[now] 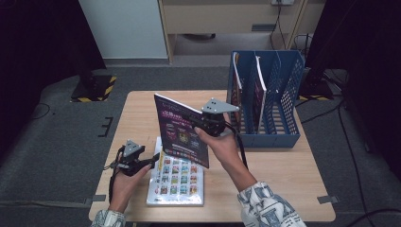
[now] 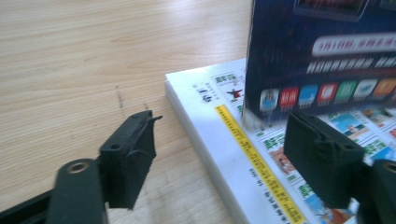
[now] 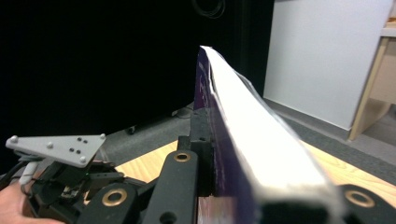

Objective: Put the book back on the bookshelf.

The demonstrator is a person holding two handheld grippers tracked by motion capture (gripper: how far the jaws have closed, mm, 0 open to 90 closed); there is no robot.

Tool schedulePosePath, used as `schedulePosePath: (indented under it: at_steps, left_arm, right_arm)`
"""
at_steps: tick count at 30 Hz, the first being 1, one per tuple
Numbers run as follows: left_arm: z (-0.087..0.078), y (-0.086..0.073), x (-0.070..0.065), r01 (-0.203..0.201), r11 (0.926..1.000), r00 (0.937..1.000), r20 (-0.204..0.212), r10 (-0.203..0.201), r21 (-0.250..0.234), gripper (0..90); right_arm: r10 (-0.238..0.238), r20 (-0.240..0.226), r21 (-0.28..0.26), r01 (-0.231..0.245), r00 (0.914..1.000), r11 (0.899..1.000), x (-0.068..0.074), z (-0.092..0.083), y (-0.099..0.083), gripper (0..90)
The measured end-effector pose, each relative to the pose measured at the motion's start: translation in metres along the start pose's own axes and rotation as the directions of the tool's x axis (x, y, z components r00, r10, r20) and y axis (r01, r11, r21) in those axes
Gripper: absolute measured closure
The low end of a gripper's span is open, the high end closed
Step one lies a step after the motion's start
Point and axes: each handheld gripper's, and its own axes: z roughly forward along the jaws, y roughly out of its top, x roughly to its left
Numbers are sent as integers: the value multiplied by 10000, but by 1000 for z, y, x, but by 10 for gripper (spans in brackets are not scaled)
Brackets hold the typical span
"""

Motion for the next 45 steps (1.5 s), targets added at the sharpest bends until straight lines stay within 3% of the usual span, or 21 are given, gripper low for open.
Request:
schedulePosePath:
  at_steps: [4,12,19,26,33,45]
  left_arm:
    - [1,-3,4,-45,9997,9998,-191,50,257,163]
    - [4,-8,13,115,9975,9990,-445,-84,693,118]
    - [6,-12,17,191,9957,9989,-432,-152,904,72]
    - [9,-15,18,149,9927,9985,-532,-86,1201,55]
    - [9,-18,23,451,9908,9964,-775,-353,1272,55]
    - [10,-23,28,579,9872,9941,-992,-434,1485,59]
  right_arm:
    - [-24,279,-88,26,9996,10000,-4,-1,3,841]
    - [58,877,-149,-45,9961,9999,-15,-6,5,841]
    - [149,1285,-323,-108,9916,9994,-21,-11,7,841]
    - [178,1461,-445,-114,9891,9989,-25,-17,9,841]
    - [140,1583,-498,-62,9873,9987,-29,-22,9,840]
    - [279,1764,-636,-168,9839,9978,-36,-32,8,841]
